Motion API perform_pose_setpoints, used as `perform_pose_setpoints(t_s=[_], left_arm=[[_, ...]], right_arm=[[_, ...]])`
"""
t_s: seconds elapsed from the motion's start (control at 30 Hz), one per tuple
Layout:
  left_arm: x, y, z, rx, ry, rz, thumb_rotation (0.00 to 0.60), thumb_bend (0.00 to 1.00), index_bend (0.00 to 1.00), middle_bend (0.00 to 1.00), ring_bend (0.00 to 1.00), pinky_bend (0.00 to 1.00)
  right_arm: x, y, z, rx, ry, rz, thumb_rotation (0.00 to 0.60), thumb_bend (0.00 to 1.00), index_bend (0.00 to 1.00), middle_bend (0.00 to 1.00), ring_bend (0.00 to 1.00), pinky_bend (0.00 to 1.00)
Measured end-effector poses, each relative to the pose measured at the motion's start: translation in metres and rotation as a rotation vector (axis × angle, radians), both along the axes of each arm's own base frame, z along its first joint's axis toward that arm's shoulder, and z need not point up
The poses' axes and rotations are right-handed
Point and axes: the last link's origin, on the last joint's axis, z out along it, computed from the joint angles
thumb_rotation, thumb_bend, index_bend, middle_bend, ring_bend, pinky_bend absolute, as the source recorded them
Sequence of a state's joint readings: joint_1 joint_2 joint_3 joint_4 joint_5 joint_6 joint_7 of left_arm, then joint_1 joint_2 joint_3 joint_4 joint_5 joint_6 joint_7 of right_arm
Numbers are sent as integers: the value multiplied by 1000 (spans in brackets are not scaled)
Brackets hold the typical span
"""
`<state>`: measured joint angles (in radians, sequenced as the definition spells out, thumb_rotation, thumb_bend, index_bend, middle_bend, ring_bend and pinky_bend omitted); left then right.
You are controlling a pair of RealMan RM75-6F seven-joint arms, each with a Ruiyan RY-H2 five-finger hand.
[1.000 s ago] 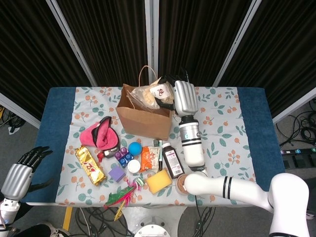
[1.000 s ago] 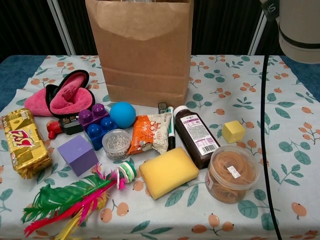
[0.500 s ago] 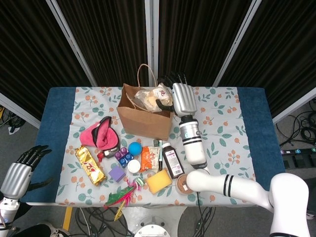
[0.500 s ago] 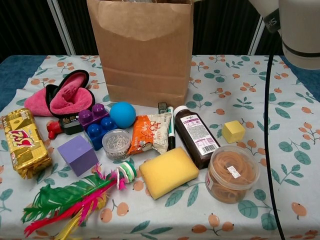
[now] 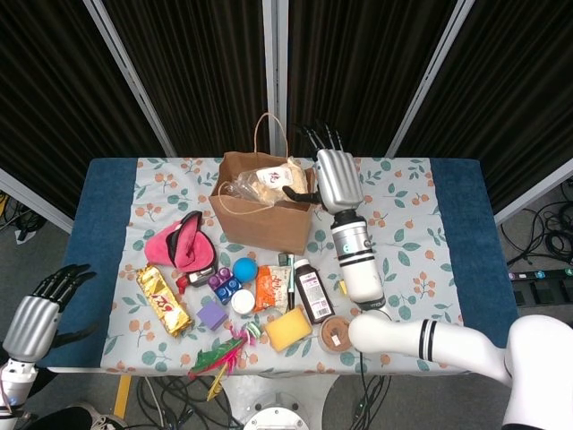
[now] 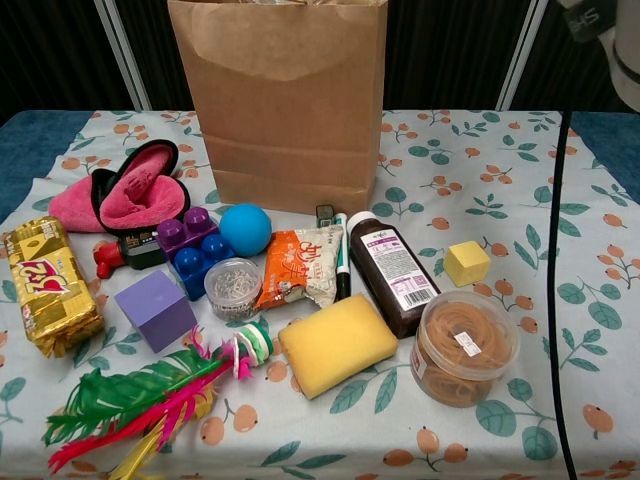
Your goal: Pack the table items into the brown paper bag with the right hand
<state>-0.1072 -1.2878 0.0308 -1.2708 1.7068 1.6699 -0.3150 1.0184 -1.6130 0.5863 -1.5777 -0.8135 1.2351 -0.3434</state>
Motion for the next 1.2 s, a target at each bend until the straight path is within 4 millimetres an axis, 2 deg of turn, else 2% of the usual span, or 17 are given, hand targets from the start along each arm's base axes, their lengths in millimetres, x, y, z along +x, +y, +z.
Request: perform_pose_setpoints(t_s=[0.2,0.33,0.47,0.8,0.97,1.2], left_arm=[[1,-2,-2,-8,-3,2,600,113,263,266,174,251],[-1,-2,0,-3,-4,8,600,113,262,266,174,252],[-1,-1,1,-4,-4,8,600,113,263,266,174,252],[-5,5,2,5,-13,21,600,114,263,266,174,252],[-8,8,3,7,-16,28,600,113,263,266,174,252],[-11,9,4,11,-20,34,600,113,263,266,174,252]], right_arm=[[-15,-1,10,-40,-5,-31,600,80,135,195,11,0],[-16,0,8,-2,-26,-34,600,44,136,224,68,0],[-18,0,3,24,-34,-51,600,68,137,220,62,0],[2,-20,1,-126,156,-51,600,118,88,170,2,0],[0,-28,-16,-133,257,-73,600,120,47,147,0,0],[-9,-27,-63,-72,381,-92,600,122,25,132,0,0]])
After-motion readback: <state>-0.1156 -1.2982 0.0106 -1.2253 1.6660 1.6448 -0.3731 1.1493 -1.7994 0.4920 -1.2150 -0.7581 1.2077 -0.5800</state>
